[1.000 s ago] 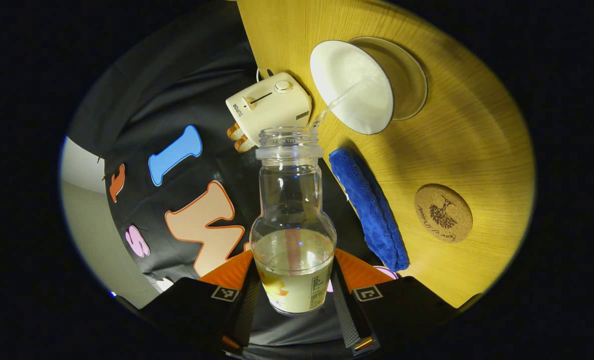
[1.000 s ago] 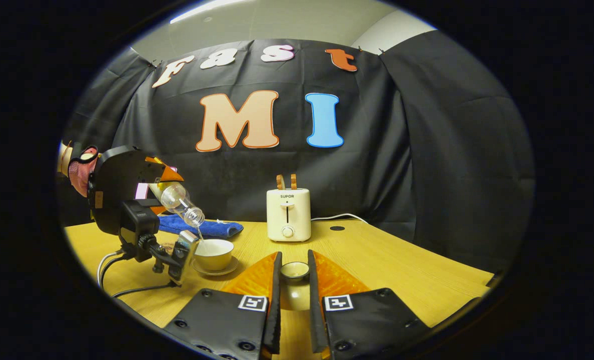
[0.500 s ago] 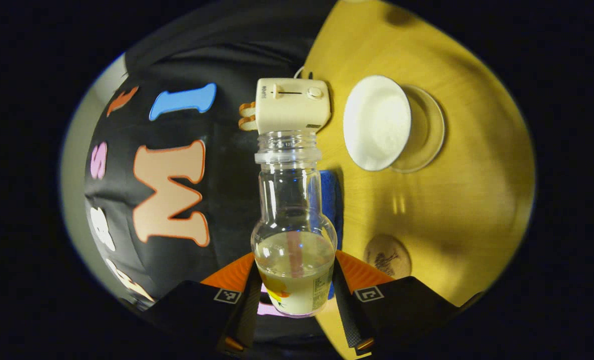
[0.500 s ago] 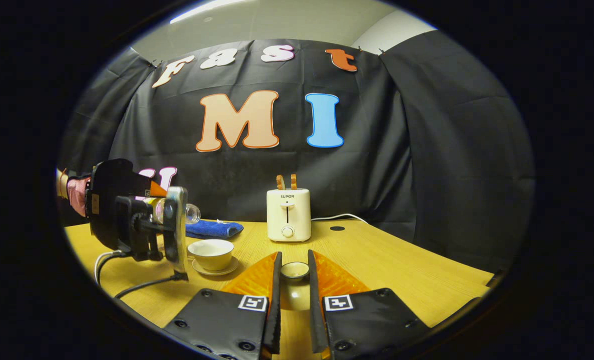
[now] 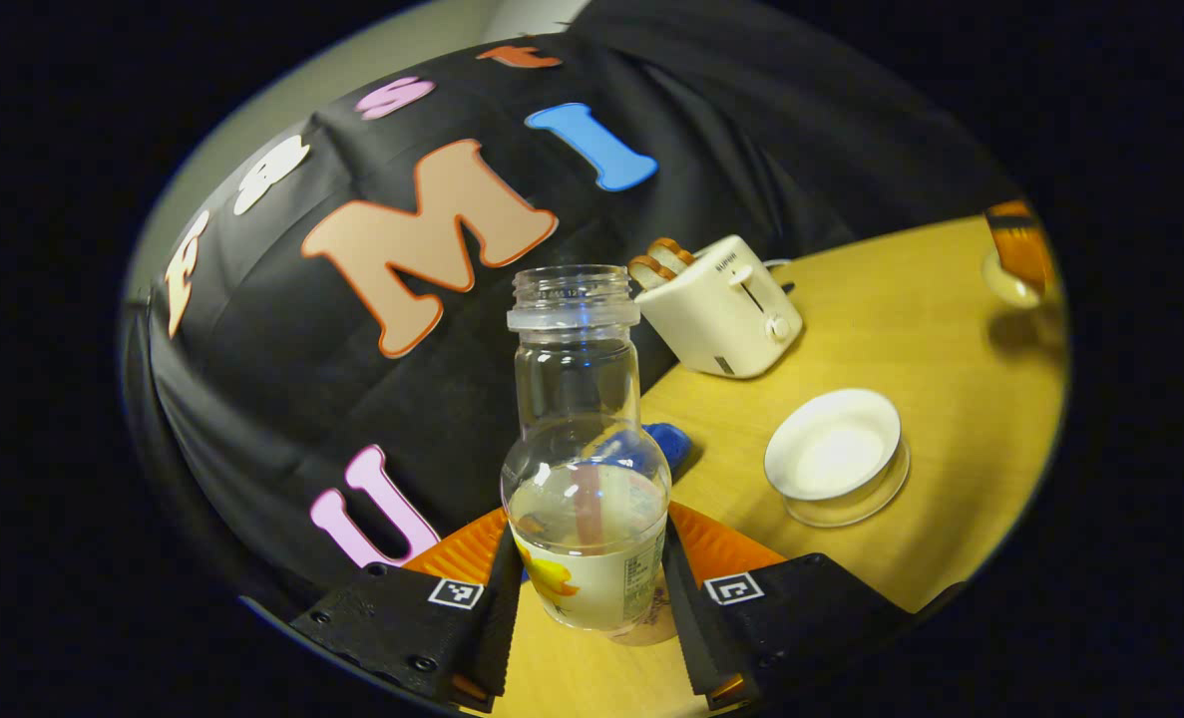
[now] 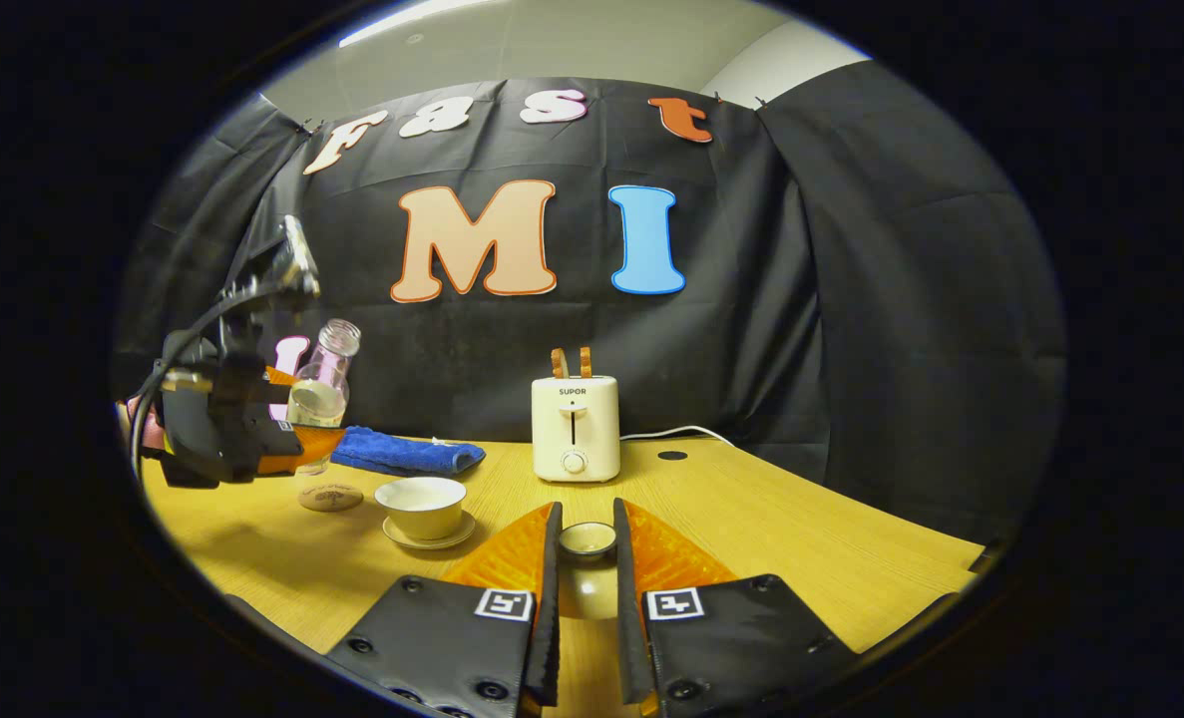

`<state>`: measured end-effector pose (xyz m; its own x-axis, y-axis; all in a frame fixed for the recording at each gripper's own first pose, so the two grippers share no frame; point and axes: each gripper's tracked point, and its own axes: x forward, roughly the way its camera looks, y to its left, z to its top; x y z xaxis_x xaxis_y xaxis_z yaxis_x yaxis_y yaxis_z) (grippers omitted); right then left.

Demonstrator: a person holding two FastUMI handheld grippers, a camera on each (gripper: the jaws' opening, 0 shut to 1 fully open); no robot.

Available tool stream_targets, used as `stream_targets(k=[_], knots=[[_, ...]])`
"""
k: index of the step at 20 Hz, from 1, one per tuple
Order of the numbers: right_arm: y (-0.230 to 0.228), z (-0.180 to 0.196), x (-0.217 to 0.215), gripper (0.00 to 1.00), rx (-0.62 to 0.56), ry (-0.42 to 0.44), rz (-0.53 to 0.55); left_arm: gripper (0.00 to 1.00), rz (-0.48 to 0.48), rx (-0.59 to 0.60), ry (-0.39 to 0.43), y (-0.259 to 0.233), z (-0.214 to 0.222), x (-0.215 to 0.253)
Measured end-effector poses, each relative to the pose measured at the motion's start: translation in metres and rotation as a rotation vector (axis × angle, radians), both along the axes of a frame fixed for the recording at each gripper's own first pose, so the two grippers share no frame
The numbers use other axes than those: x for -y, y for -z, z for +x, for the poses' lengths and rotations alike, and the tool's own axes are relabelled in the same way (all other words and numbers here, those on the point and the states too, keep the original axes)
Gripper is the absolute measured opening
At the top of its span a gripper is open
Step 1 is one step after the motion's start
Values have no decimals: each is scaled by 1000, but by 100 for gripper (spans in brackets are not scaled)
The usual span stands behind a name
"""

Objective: Open the teacup lid with one hand, grasp the water bottle and pour water into the teacup with the other hand; after pouring, place the water bottle on the coaster and then close the teacup lid.

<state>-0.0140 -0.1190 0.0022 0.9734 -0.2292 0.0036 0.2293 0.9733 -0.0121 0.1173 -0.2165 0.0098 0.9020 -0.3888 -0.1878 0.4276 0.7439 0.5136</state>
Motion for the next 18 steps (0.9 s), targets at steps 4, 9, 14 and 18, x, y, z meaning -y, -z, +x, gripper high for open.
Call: stream_targets(k=[4, 9, 14, 18], knots=[[-1, 0, 0, 26, 1, 0, 0, 65, -306, -81, -40, -10, 3, -4], [0, -1, 1, 26, -1, 0, 0, 65, -382, -117, -72, -6, 22, -28], [-1, -1, 0, 26, -1, 0, 0, 65, -468, -203, -119, 24, 38, -35], [0, -1, 0, 27, -2, 0, 0, 65, -498, -228, -152, 27, 40, -48]])
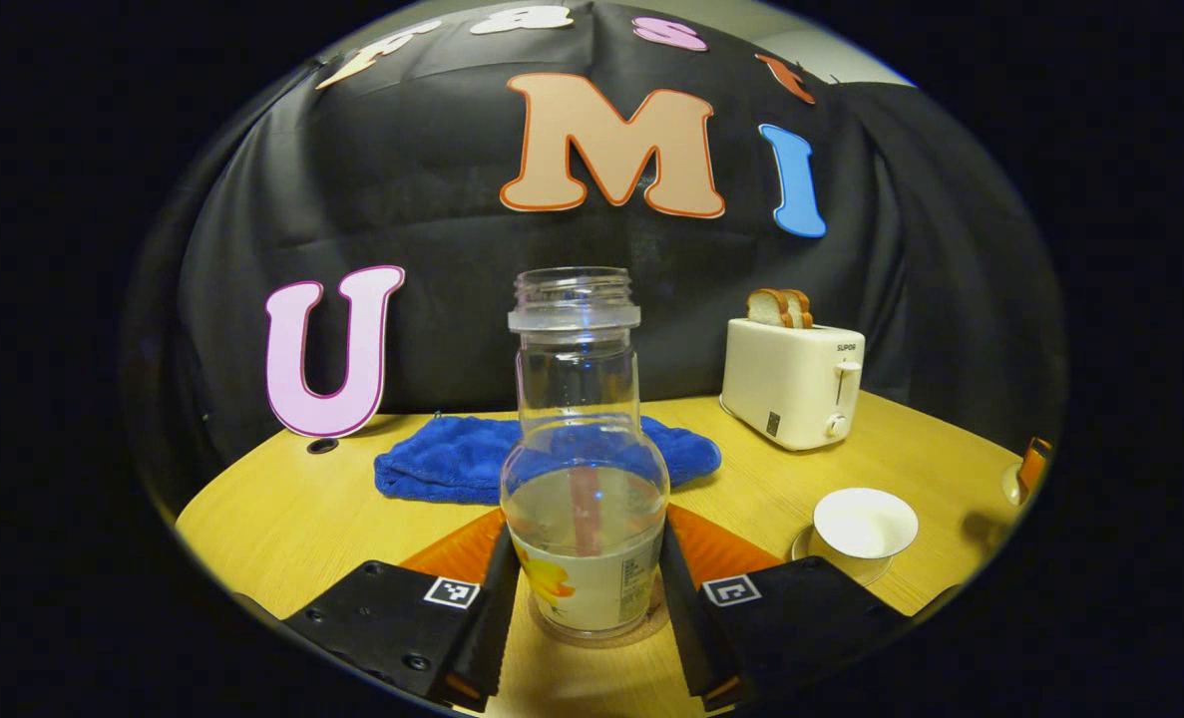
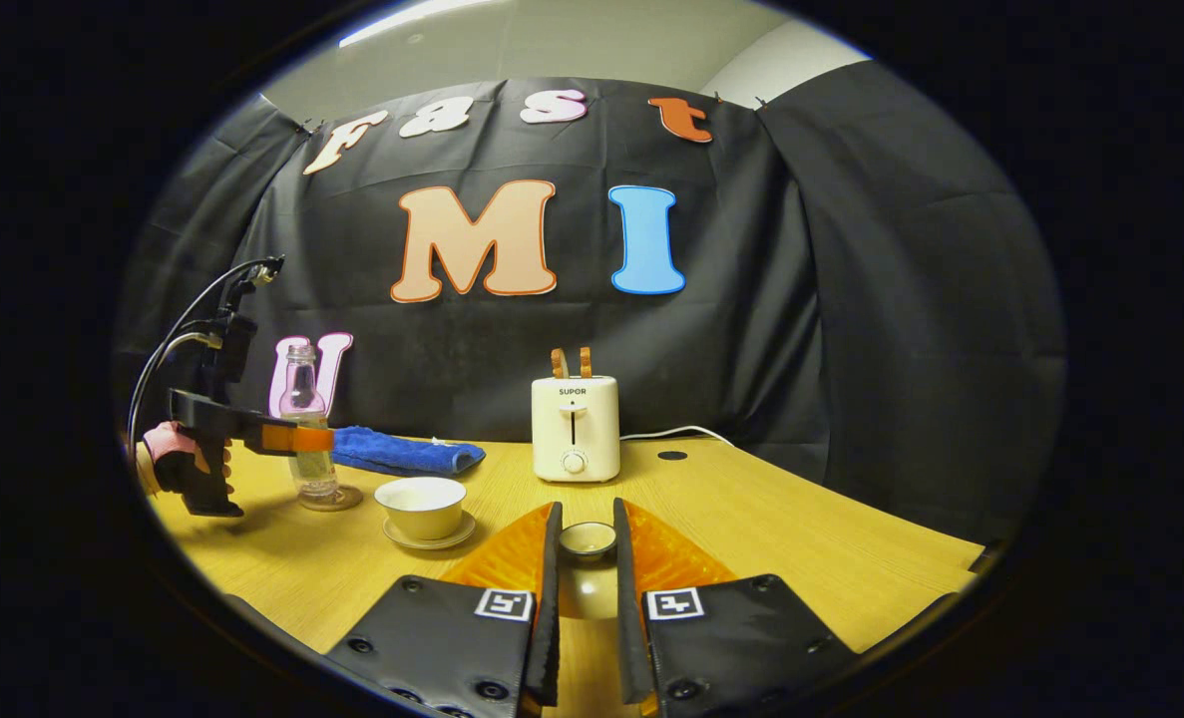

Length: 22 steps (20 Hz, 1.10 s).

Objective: Open the teacup lid with one hand, grasp the water bottle and pour water into the teacup with the other hand; after pouring, place the water bottle on the coaster and then close the teacup lid.

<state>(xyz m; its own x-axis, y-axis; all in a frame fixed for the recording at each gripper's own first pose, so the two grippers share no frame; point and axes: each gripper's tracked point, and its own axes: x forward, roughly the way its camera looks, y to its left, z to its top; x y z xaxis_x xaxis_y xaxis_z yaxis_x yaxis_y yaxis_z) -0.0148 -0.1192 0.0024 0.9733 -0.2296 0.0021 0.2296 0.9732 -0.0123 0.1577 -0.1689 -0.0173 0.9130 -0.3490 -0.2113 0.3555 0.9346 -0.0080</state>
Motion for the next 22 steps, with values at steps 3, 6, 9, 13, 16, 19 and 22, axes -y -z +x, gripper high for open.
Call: stream_targets(k=[3, 6, 9, 13, 16, 19, 22], knots=[[0, 0, 0, 26, 0, 0, 0, 66, 16, -6, 9, 1, 3, 1], [0, 0, 1, 26, 1, 3, 0, 66, 4, -10, 27, 2, 4, 8], [-1, 0, 1, 26, 1, 1, -1, 69, 11, -19, 19, 16, 11, 8], [0, 1, 1, 26, 2, -1, 0, 71, 10, -37, 32, 12, 5, 8], [-1, 1, 0, 26, 1, -1, -1, 73, 7, -31, 33, 11, 5, 8], [-1, 0, 1, 26, 2, -1, -1, 88, 0, -30, 14, 5, -1, 3], [-1, 0, 1, 26, 2, -1, -1, 95, -27, -43, 5, 10, -5, 0]])
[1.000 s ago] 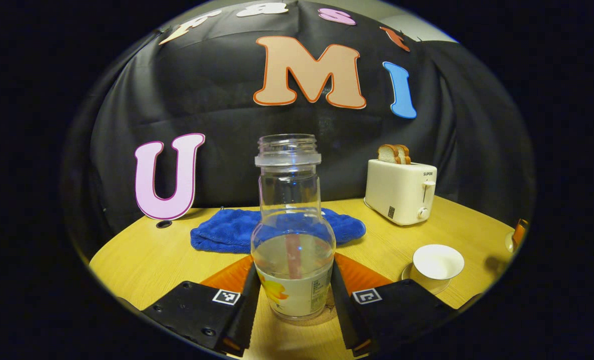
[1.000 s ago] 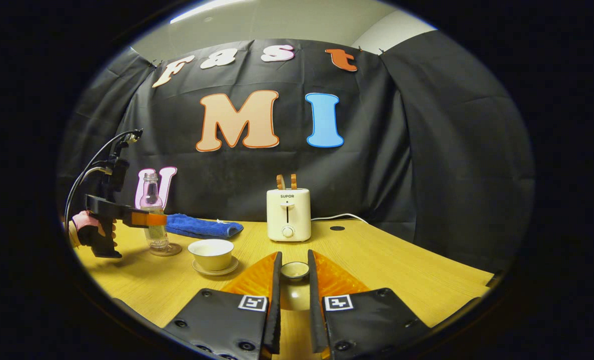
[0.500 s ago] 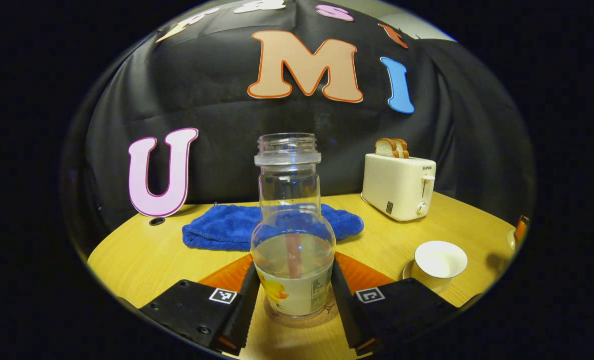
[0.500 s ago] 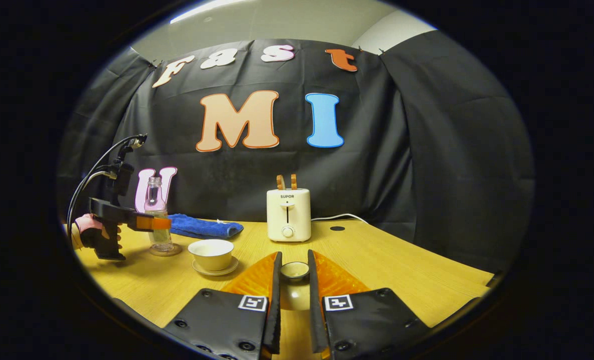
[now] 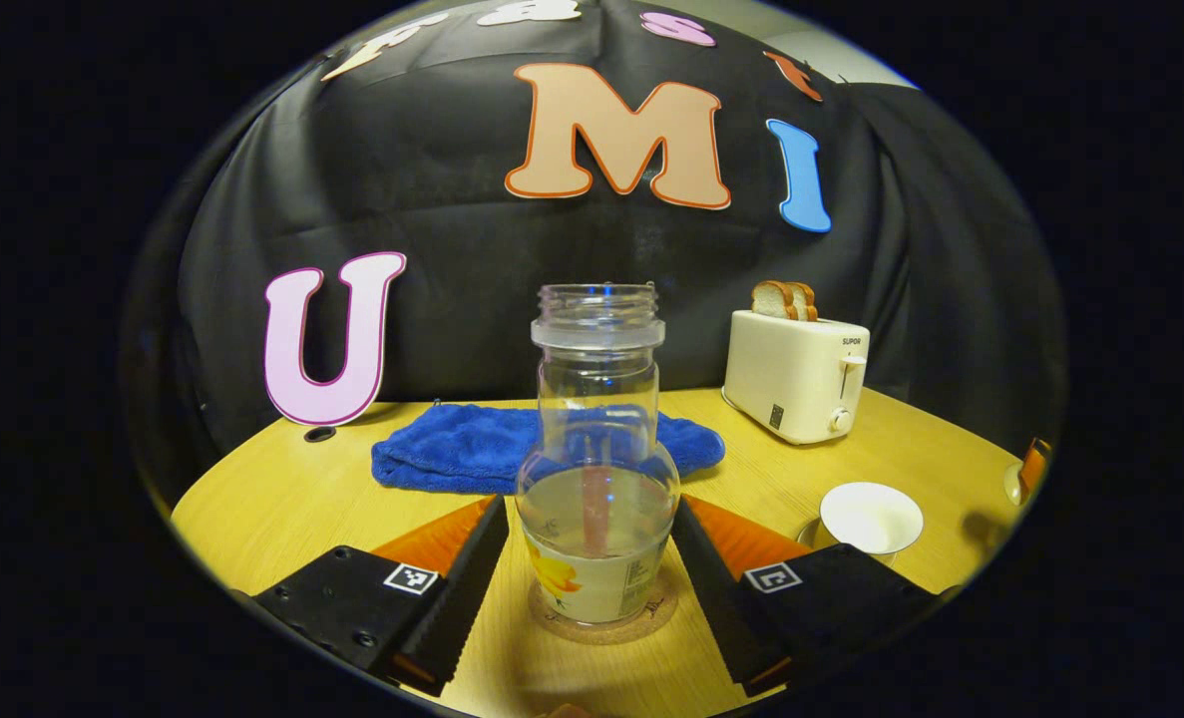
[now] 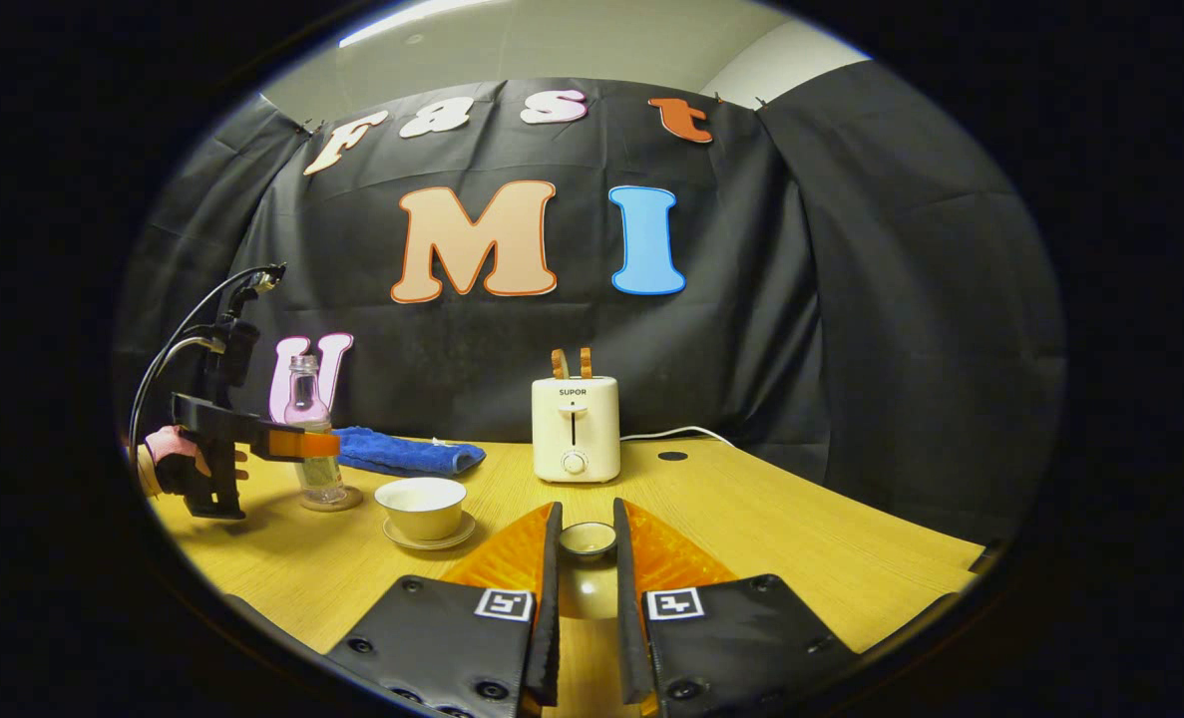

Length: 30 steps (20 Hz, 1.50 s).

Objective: Open the teacup lid with one hand, grasp the water bottle and pour water into the teacup with the other hand; after pouring, place the water bottle on the coaster and then close the teacup lid.

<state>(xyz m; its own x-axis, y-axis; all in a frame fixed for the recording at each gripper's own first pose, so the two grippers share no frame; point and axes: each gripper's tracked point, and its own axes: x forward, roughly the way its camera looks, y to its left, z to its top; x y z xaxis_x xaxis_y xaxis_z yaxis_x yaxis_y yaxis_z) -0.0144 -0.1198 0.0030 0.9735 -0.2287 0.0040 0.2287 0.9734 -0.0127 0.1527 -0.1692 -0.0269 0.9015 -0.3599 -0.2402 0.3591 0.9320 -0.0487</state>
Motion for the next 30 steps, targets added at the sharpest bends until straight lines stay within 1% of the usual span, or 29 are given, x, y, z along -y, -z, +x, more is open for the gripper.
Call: stream_targets(k=[2, 5, 6, 7, 9, 11, 12, 15, 21, 22, 26, 30], knots=[[0, 0, 0, 26, 0, 0, 0, 95, -24, 5, 3, -3, -7, -1], [0, 0, -1, 27, 1, 0, 0, 95, -17, 31, 4, -3, -16, -4], [0, 0, -1, 26, 1, 0, 0, 95, -14, 33, 5, -1, -20, -5], [0, 0, -1, 27, 1, 0, 0, 95, -17, 33, 7, 0, -24, -6], [0, 0, -1, 26, 1, 0, 0, 95, -41, 39, 6, -2, -28, -8], [0, -1, -1, 27, 2, 0, 0, 95, -59, 49, -3, -3, -32, -12], [0, 0, -1, 26, 1, 0, 0, 95, -58, 49, -5, -2, -34, -14], [0, 0, -1, 27, 2, 3, -1, 95, -42, 52, -13, 2, -37, -20], [0, 0, -1, 27, 0, 4, 0, 95, -38, 59, -1, 4, -48, -22], [0, 0, -1, 26, 1, 5, 0, 95, -34, 64, 0, 4, -49, -23], [1, 1, -3, 26, 1, 7, -1, 95, -46, 128, 5, -7, -56, -25], [2, 5, -15, 27, -2, -12, 0, 95, -43, 210, 15, -17, -64, -25]])
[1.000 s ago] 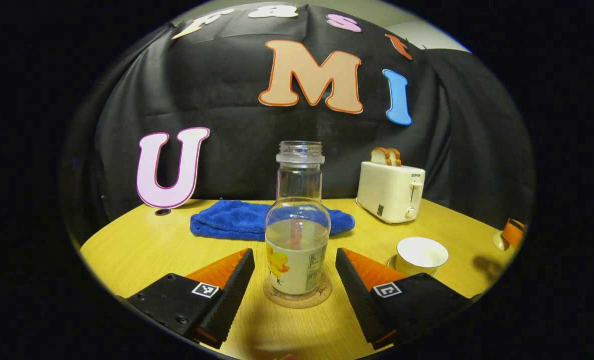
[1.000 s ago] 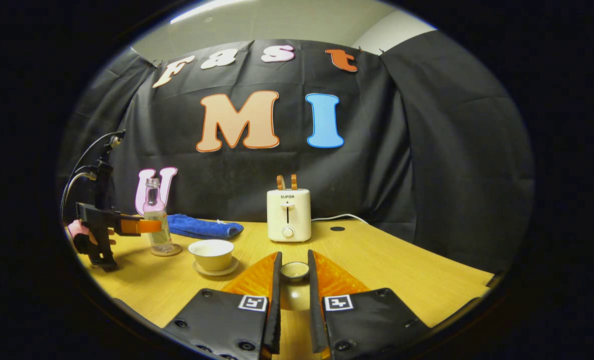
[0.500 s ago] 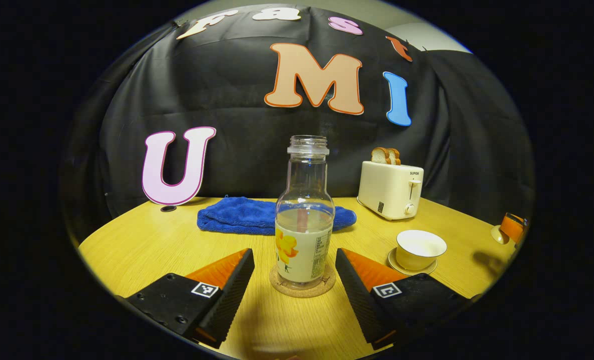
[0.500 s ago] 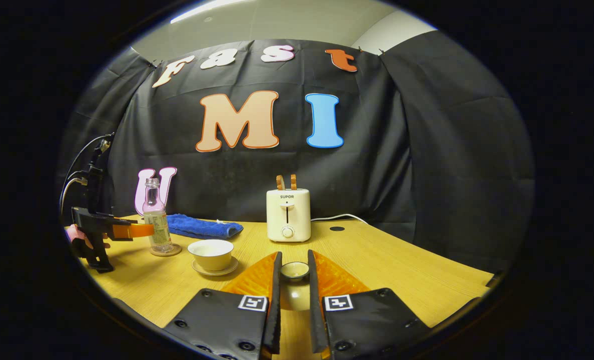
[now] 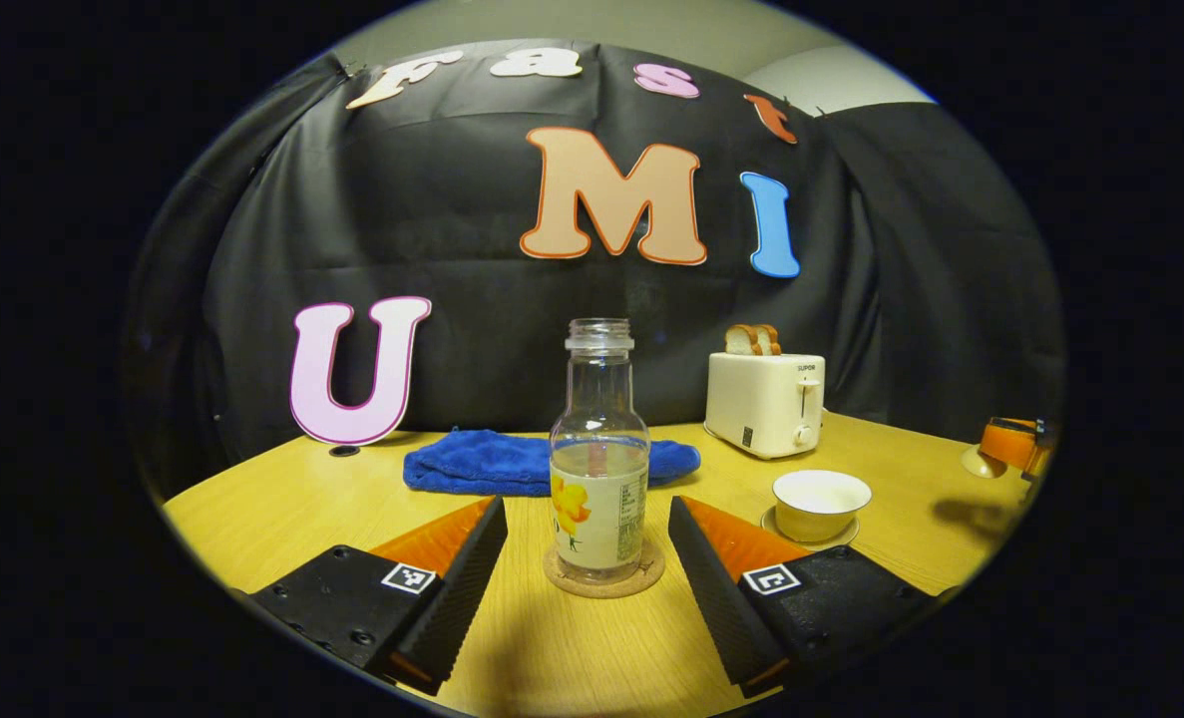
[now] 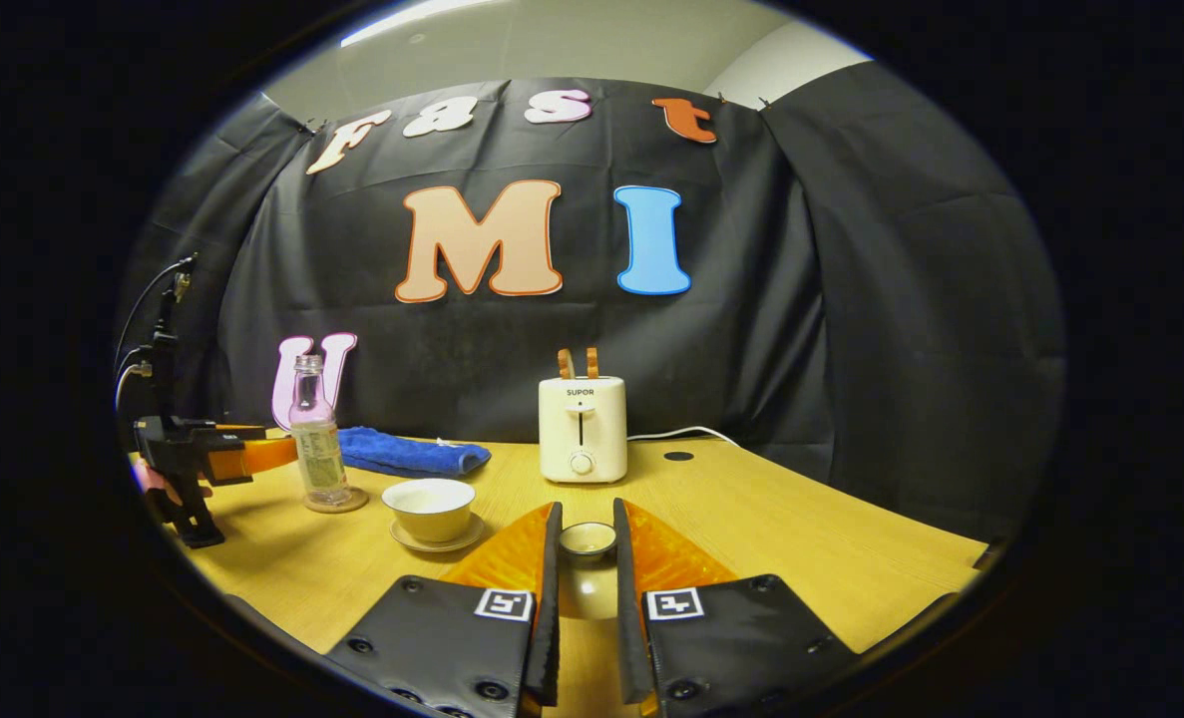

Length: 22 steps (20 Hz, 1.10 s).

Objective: Open the teacup lid with one hand, grasp the water bottle and pour water into the teacup with the other hand; after pouring, place the water bottle on the coaster and then close the teacup lid.

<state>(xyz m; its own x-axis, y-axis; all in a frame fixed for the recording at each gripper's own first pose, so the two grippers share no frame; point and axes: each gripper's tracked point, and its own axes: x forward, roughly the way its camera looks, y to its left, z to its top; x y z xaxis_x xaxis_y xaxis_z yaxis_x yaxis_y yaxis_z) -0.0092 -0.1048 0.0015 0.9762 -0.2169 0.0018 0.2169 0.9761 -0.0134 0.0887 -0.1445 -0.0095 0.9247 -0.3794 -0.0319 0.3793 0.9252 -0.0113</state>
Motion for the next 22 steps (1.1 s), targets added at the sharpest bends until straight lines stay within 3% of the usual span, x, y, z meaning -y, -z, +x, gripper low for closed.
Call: stream_targets(k=[10, 16, 22], knots=[[6, 60, -62, 29, -9, -142, 9, 95, -7, 39, -44, -7, -13, -19], [13, 113, -104, 27, -34, -218, 17, 95, -2, 38, -175, -7, -15, -46], [21, 144, -122, 27, -69, -269, 24, 95, -1, 36, -173, -8, -16, -44]])
